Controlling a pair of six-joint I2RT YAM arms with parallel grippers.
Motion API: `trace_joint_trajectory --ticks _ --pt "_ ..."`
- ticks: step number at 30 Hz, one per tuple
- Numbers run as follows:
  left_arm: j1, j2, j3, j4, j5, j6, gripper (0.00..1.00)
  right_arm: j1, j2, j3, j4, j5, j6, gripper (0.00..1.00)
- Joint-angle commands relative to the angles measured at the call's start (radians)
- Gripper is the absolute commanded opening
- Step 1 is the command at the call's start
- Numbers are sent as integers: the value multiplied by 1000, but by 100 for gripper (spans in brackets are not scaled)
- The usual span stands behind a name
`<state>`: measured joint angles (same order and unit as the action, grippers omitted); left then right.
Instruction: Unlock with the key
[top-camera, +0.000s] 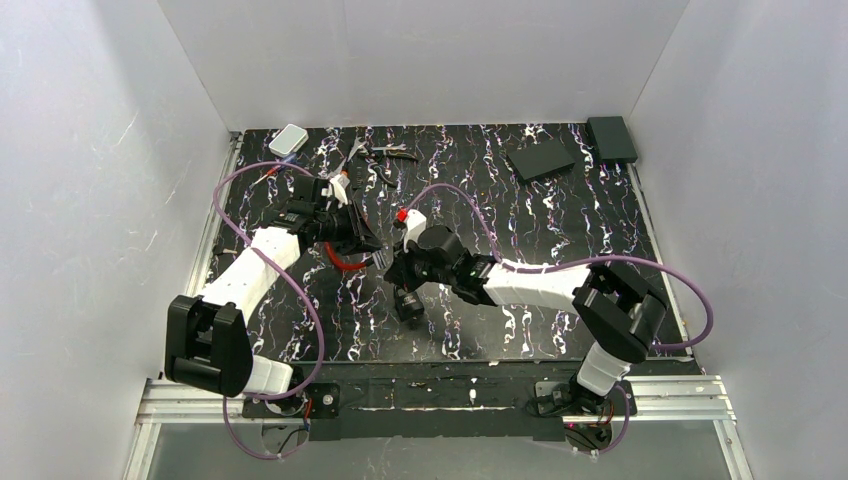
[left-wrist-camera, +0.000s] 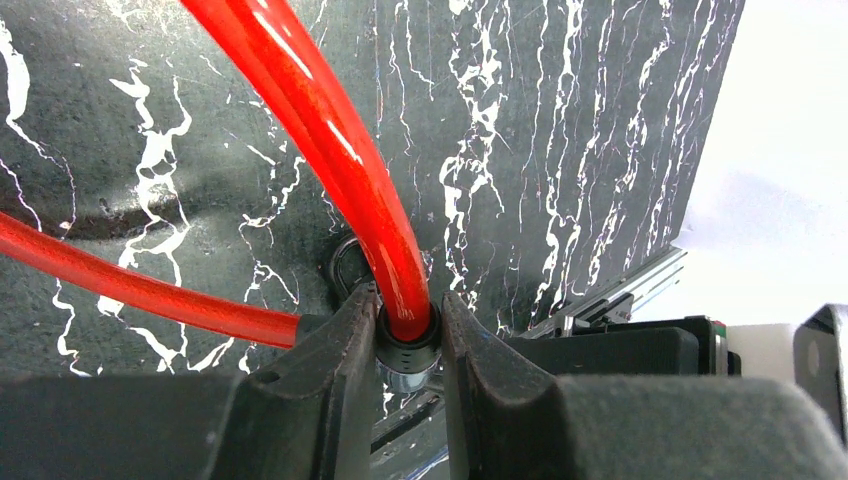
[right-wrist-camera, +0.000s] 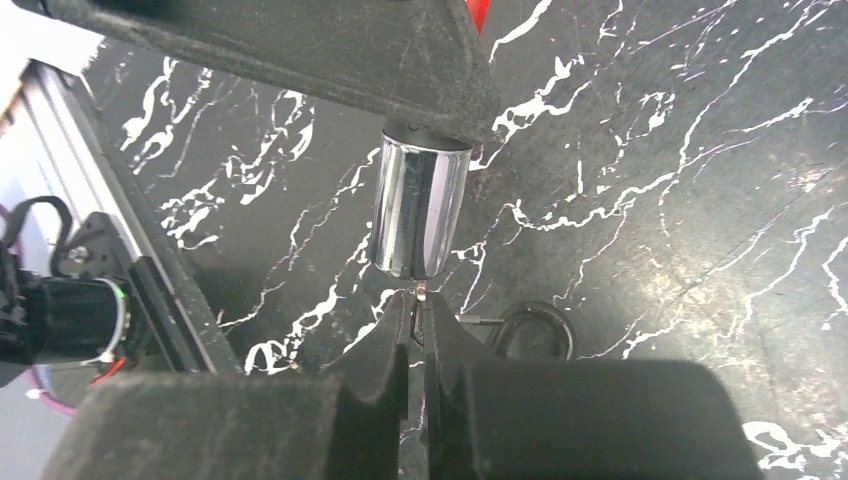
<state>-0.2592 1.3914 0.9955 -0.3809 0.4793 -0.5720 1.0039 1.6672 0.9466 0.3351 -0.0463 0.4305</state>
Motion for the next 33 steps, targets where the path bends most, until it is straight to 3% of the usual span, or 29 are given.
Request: trace_joint_trajectory --ticks 1,8,15,22,29,33 --pt "-32 -36 -7 -70 124 -3 0 12 -28 98 64 95 -121 1" --pt "-36 -54 -12 -63 125 0 0 -19 -47 44 170 99 96 1" --pt "-41 -65 -12 -56 132 4 0 -156 -10 -85 542 -173 428 1" --pt "-49 -69 -14 -56 128 9 0 -156 -4 -60 476 -201 351 1" --pt "-55 -61 -8 -55 137 9 0 -112 -67 -18 224 -47 109 1" --pt "-64 -57 -5 -55 143 16 0 -108 -53 -20 239 -58 135 1"
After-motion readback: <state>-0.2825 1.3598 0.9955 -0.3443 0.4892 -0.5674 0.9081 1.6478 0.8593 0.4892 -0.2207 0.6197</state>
